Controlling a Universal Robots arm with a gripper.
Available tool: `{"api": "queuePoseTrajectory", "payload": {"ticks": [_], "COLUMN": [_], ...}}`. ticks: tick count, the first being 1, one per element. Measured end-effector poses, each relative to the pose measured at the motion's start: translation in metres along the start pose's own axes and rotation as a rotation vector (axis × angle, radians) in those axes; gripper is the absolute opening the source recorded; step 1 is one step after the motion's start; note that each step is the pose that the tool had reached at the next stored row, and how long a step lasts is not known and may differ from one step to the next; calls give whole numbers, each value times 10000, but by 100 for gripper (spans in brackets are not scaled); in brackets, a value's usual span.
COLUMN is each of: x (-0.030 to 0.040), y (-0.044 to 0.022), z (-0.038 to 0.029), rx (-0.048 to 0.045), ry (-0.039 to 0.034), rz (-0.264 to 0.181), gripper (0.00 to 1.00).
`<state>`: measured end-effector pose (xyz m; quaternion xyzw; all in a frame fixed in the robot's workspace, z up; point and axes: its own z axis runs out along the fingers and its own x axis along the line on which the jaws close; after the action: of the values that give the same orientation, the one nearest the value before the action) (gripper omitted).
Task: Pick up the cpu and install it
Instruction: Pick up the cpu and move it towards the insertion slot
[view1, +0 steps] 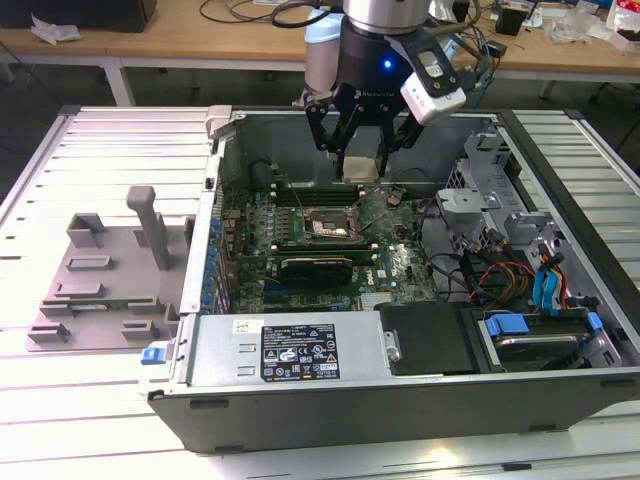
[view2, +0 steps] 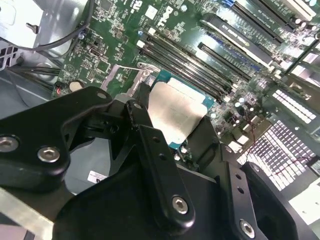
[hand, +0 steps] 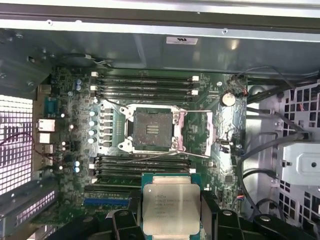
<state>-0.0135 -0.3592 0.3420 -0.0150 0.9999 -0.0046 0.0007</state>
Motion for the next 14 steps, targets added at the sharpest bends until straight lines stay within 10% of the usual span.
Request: {"api": "queuePoseTrajectory", "payload": {"ticks": [14], "x": [0], "y": [15], "z": [62], "rx": [15], "ry": [1], "rz": [0], "gripper": [55]}}
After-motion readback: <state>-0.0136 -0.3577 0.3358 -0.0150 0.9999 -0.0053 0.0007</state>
